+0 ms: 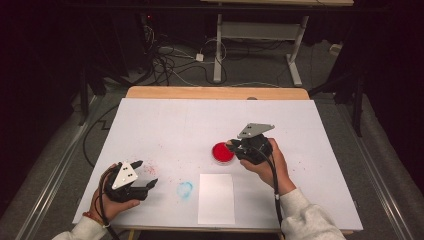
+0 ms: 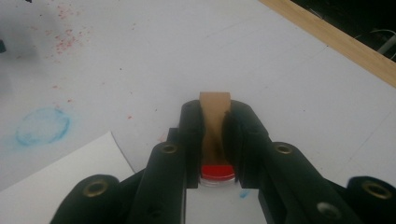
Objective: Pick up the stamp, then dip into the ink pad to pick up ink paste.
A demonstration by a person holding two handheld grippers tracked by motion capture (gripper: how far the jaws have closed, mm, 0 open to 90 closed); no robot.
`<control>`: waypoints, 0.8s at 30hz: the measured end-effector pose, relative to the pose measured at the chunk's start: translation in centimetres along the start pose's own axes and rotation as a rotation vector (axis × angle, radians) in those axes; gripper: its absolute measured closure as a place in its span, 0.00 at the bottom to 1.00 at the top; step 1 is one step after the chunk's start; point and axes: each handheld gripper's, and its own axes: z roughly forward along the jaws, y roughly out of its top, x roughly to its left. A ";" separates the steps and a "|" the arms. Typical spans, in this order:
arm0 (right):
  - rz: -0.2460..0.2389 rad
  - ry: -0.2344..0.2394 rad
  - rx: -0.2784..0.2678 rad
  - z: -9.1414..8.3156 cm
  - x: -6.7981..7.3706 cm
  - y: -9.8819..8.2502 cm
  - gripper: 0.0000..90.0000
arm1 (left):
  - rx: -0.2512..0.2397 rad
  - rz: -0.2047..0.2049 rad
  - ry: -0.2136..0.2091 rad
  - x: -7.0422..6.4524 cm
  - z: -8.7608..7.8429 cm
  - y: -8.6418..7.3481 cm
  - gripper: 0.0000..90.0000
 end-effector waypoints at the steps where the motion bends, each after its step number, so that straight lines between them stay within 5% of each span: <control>1: -0.001 -0.002 0.002 -0.2 0.0 -0.1 0.85 | -0.004 0.013 0.004 0.1 0.0 0.0 0.24; 24: -0.010 -0.009 0.002 -1.4 -0.6 0.9 0.85 | 0.016 0.007 -0.015 0.0 0.1 -0.2 0.22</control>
